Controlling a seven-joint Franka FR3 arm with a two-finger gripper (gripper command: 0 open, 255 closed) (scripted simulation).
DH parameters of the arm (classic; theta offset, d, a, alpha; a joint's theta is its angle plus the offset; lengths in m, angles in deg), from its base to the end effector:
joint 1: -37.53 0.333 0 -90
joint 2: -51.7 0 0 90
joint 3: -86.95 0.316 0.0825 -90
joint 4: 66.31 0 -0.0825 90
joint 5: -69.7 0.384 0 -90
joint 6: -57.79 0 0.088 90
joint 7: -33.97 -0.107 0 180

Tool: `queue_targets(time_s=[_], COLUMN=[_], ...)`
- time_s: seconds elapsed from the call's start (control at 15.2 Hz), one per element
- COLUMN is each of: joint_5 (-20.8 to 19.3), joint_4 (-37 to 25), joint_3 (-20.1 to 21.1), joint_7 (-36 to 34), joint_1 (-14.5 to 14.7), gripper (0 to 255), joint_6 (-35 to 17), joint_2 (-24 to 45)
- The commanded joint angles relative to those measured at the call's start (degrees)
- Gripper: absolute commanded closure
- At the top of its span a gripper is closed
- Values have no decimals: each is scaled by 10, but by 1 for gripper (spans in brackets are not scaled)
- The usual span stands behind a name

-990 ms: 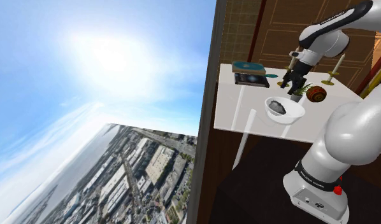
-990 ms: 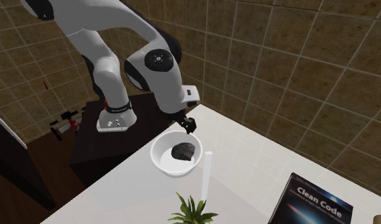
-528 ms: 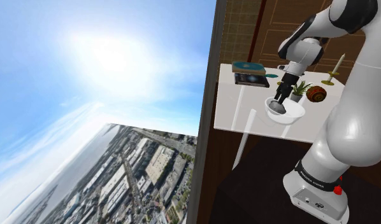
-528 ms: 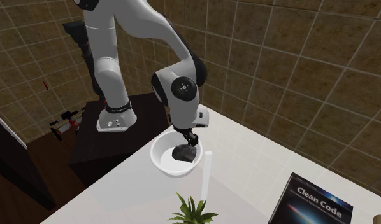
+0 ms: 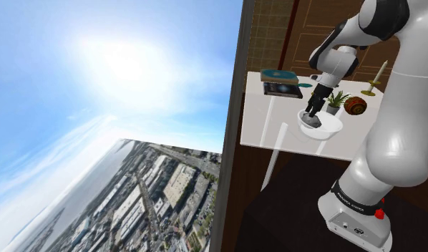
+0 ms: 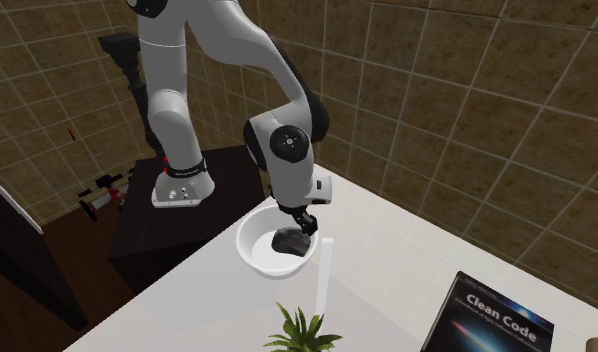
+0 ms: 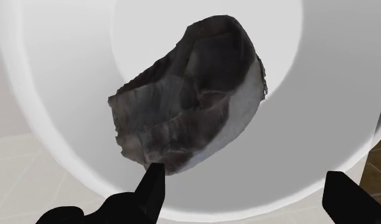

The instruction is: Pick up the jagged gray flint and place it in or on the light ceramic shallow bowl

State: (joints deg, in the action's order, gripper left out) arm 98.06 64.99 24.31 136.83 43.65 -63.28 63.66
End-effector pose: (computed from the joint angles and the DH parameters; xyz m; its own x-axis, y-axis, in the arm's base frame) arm 0.2886 -0.4026 0.2893 0.8774 0.4303 0.2121 0.4721 -0.8530 -0.2223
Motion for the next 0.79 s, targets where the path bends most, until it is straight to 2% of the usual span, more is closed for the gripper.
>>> queue_targets(time_s=[0.0, 0.26, 0.33, 0.4, 0.46, 0.53, 0.66, 0.73], joint_5=[-1, -2, 16, 22, 11, 18, 55, 40], joint_4=[24, 25, 13, 12, 27, 15, -4, 5], joint_3=[5, 7, 16, 18, 9, 15, 36, 25], joint_7=[-1, -2, 18, 27, 27, 29, 67, 60], joint_1=[1, -1, -19, -25, -21, -27, -63, -54], gripper=[0, 0, 255, 255, 255, 255, 255, 255], joint_6=[14, 13, 20, 20, 12, 20, 28, 26], joint_2=[10, 9, 30, 37, 24, 34, 79, 63])
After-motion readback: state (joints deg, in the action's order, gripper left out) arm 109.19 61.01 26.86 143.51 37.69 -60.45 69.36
